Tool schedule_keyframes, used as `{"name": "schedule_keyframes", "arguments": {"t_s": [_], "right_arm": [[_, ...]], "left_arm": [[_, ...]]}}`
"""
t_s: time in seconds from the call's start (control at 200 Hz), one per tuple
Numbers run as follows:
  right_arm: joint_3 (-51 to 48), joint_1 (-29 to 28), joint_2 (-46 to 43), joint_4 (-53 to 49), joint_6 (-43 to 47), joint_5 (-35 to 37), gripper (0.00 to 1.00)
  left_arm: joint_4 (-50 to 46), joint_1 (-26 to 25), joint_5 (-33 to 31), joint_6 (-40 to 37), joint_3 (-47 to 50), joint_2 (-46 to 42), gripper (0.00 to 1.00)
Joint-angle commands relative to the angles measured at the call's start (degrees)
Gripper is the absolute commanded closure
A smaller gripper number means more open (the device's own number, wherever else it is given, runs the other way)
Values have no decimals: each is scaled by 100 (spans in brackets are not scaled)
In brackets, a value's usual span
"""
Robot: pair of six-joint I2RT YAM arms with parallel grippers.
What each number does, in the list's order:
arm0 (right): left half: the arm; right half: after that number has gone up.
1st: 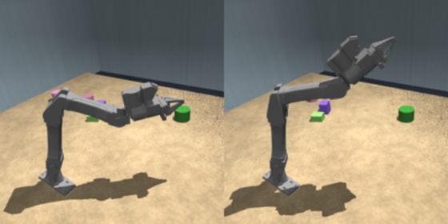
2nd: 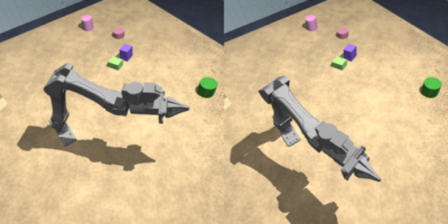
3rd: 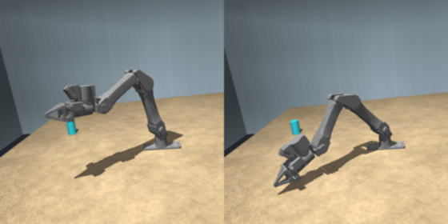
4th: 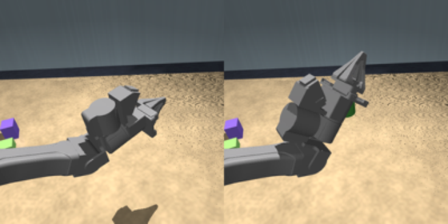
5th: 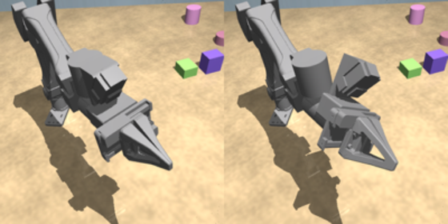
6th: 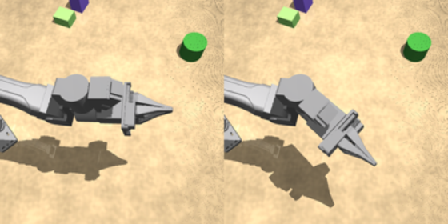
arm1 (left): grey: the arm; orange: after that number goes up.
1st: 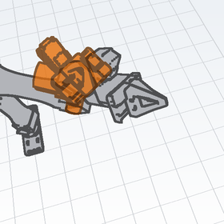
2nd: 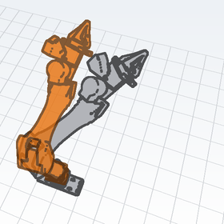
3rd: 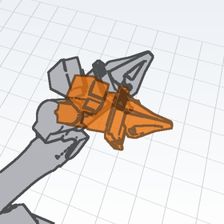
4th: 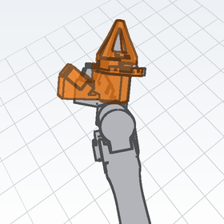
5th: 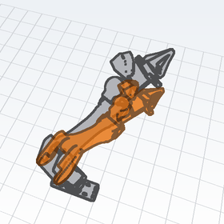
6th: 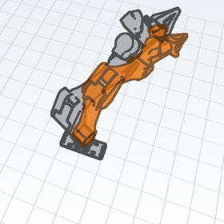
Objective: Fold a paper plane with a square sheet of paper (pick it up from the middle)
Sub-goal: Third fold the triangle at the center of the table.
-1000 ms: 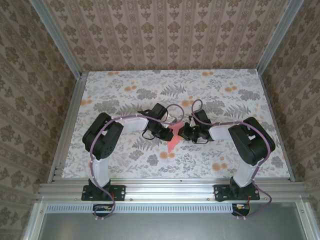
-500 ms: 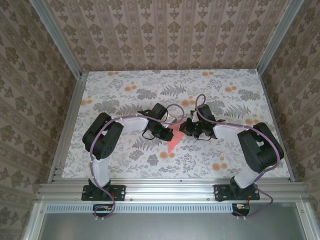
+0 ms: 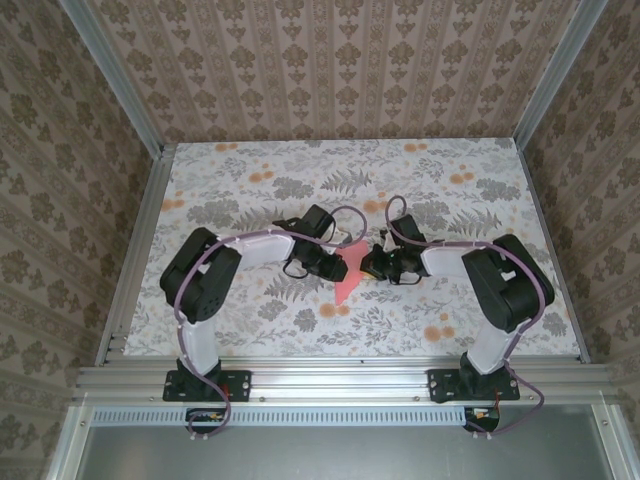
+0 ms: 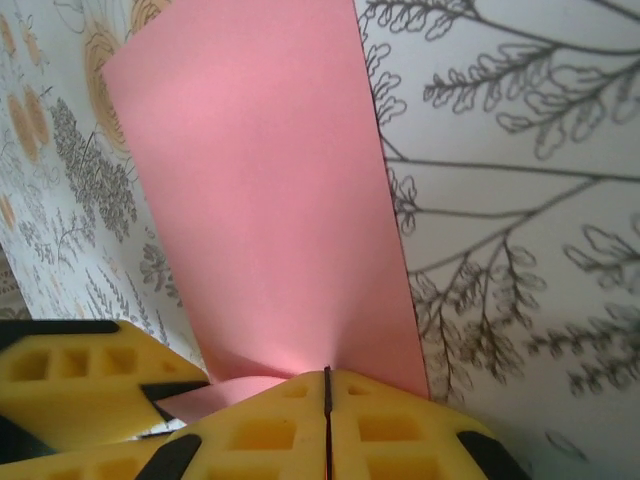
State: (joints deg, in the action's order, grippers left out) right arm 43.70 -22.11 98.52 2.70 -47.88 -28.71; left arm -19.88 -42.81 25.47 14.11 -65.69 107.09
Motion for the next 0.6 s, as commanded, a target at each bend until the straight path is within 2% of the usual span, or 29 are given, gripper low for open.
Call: {"name": "schedule_keyframes", "arguments": {"t_s": [0.0,0.11,0.245,0.32,0.46,0.595], "right_arm": [[222,133,-572,-614,356,51,86],[296,235,-886,-916,502,56,79],[215,378,-1028,-993,507,130,71],[157,431,-987,-882,466,75,68],[138,447,-817,-703,380,-107,67],[121,448,-644,-525,299,-316,64]], "left_arm": [[-184,-9,-437,293,45,-787,70],[-147,-14,-609,602,129,-1226,66],[-58,-171,-255,728,125,-1304,83],[-121,-356,-161,663,-13,-1111,89],[-438,-450,-534,721,-313,-462,100],[-522,-414,-1022,795,-370,-166,100]]}}
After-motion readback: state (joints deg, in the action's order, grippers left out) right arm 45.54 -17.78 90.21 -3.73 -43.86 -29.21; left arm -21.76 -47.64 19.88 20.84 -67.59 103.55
